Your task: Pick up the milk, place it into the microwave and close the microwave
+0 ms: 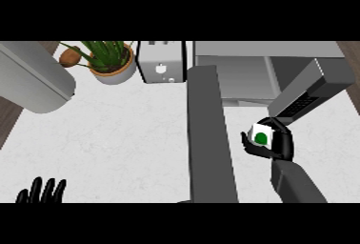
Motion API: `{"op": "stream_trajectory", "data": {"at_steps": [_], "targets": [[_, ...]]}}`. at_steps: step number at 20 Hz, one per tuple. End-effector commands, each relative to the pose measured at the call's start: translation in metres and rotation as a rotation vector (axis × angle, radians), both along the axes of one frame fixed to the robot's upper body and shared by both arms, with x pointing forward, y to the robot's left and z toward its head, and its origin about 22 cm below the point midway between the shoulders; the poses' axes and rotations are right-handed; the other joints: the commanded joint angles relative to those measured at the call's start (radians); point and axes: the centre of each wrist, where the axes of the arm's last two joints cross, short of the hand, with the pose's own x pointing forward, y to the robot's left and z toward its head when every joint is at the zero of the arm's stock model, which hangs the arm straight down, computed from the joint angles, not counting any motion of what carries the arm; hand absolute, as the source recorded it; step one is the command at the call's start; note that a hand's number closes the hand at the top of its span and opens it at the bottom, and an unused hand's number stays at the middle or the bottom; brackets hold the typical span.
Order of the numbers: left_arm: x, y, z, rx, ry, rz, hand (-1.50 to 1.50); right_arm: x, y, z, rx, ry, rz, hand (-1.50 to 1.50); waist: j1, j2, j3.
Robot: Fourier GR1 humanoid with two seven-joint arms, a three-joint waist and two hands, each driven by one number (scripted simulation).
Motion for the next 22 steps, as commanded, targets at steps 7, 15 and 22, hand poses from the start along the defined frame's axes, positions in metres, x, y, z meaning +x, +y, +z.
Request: {"op": "stream_trajectory", "data": {"at_steps": [7,15,22], "targets": [[-0.022,0.002,-0.009,-0.004,0.015,-0.022,-1.5,-0.012,-0.009,0.015,-0.032,-0.11,0.037,1.5,-0.02,-0.011,-0.003],[-0.006,-0.005,0.009,-0.01,-0.004,0.004,-1.5,-0.061,-0.013,0.049,-0.005,-0.078,0.11,1.5,-0.034,-0.01,-0.003],[-0.027,-0.006,-0.001,-0.027,0.009,0.019,-1.5,-0.067,0.03,0.075,0.228,-0.124,0.211,1.5,-0.015,-0.008,-0.002]]}}
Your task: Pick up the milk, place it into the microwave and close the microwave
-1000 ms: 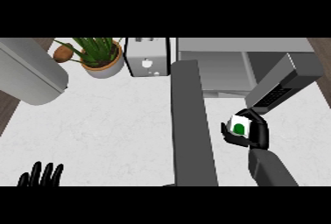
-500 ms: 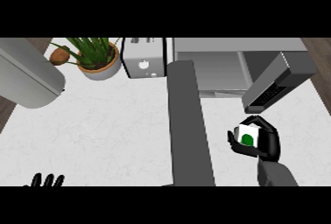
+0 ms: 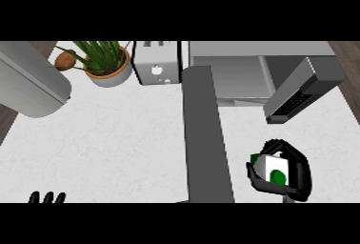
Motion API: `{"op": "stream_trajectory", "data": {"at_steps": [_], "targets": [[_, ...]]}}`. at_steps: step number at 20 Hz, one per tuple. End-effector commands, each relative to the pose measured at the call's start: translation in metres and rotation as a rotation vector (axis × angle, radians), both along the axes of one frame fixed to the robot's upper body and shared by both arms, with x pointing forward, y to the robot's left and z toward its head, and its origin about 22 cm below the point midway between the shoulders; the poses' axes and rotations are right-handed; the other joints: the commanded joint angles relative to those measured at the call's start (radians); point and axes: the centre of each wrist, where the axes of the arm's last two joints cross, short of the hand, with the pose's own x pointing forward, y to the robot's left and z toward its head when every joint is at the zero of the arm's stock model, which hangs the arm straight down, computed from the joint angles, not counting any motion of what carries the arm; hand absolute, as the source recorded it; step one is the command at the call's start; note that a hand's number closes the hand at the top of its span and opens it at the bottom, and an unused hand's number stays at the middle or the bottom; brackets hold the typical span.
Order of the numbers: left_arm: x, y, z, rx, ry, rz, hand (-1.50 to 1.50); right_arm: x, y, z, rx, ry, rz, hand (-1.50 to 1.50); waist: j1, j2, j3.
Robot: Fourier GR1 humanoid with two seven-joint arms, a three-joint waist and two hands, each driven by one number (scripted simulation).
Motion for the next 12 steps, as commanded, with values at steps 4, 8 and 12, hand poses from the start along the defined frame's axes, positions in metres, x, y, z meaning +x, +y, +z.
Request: {"op": "stream_trajectory", "data": {"at_steps": [4,8,12], "targets": [[-0.001,0.012,0.001,0.005,0.019,-0.012,-1.5,0.002,0.04,0.046,0.111,-0.009,0.043,1.5,0.01,0.005,0.001],[-0.004,0.014,-0.02,-0.01,0.006,0.014,-1.5,0.017,0.045,0.042,-0.005,-0.037,-0.003,1.5,0.014,0.005,0.001],[0.008,0.03,-0.024,-0.009,0.004,0.031,-1.5,0.045,0.078,0.066,-0.024,0.004,-0.004,1.5,0.015,0.006,0.001]]}}
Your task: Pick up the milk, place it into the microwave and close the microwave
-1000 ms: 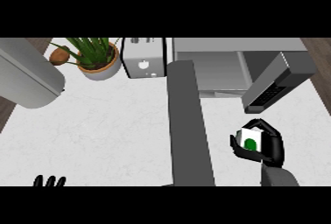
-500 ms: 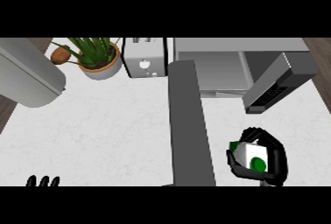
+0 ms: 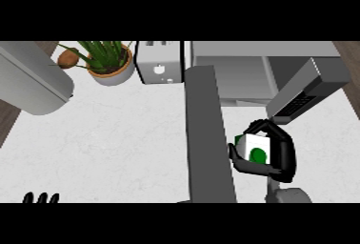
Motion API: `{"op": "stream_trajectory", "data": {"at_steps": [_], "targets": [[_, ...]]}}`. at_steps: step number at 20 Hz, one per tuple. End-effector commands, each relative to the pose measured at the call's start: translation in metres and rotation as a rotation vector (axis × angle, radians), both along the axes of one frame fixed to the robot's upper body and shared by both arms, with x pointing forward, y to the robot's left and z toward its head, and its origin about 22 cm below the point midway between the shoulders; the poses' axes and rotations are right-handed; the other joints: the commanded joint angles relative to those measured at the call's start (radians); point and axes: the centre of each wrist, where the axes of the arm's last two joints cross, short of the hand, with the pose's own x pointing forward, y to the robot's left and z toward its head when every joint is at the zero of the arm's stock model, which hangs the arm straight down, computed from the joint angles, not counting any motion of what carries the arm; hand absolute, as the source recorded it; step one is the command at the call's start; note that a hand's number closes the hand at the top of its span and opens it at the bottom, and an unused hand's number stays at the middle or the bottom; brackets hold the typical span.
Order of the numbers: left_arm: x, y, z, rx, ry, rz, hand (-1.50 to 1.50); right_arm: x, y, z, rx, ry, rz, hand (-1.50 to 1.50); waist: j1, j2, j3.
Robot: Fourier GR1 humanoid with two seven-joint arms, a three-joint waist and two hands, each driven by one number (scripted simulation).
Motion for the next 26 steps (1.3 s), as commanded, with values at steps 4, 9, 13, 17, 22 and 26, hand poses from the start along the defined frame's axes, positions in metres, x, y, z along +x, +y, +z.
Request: {"op": "stream_trajectory", "data": {"at_steps": [4,9,13,17,22,26], "targets": [[-0.003,0.002,0.008,0.023,0.012,0.02,-1.5,0.046,0.02,0.008,-0.051,0.035,-0.019,1.5,0.007,0.002,0.001],[-0.013,0.017,-0.005,0.023,0.011,0.002,-1.5,0.057,0.028,-0.02,-0.151,0.114,-0.104,1.5,0.013,0.002,0.001],[0.0,0.013,0.003,0.018,0.014,-0.013,-1.5,0.094,0.031,-0.026,-0.103,0.139,-0.105,1.5,0.028,0.01,0.002],[0.003,0.016,-0.007,0.022,0.017,-0.007,-1.5,0.114,0.014,-0.023,-0.116,0.184,-0.125,1.5,0.026,0.01,0.001],[0.009,0.013,-0.003,0.014,0.0,-0.02,-1.5,0.121,0.019,-0.031,-0.236,0.193,-0.194,1.5,0.042,0.019,0.002],[0.012,0.017,-0.002,0.021,-0.009,-0.034,-1.5,0.133,0.004,-0.021,-0.323,0.21,-0.247,1.5,0.067,0.031,0.003]]}}
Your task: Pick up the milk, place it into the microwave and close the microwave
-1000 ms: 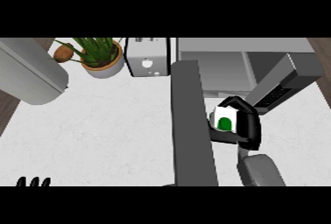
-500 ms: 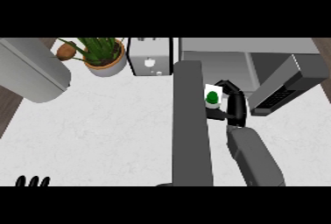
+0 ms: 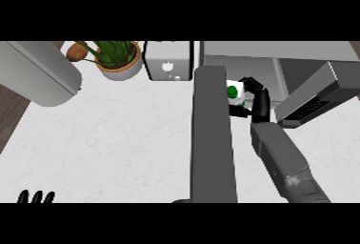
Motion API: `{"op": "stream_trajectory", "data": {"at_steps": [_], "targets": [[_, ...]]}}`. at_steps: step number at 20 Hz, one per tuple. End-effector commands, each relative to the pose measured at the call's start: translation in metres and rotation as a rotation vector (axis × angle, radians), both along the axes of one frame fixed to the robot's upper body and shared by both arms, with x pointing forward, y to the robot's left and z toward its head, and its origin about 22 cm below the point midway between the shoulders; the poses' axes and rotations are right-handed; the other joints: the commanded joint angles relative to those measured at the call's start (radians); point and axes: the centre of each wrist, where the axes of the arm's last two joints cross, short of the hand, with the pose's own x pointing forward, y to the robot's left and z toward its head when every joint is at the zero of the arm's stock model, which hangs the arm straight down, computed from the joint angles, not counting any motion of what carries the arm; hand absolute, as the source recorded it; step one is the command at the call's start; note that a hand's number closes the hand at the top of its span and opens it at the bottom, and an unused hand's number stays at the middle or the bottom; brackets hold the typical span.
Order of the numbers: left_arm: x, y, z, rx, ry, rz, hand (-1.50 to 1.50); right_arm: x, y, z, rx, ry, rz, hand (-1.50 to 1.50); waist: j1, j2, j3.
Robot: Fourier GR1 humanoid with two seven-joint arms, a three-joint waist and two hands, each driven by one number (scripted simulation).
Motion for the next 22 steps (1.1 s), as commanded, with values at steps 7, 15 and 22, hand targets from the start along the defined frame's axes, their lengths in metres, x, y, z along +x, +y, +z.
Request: {"op": "stream_trajectory", "data": {"at_steps": [7,15,22], "targets": [[-0.004,0.004,-0.004,0.001,-0.001,-0.033,-1.5,0.009,-0.022,0.004,-0.138,-0.008,-0.057,1.5,0.046,0.018,0.003],[0.007,0.01,-0.004,0.017,-0.016,-0.07,-1.5,0.024,-0.043,0.027,-0.307,-0.099,-0.117,1.5,0.062,0.029,0.003],[0.015,0.006,-0.01,-0.003,-0.025,-0.055,-1.5,0.037,-0.043,0.048,-0.215,-0.187,-0.146,1.5,0.07,0.037,0.005]]}}
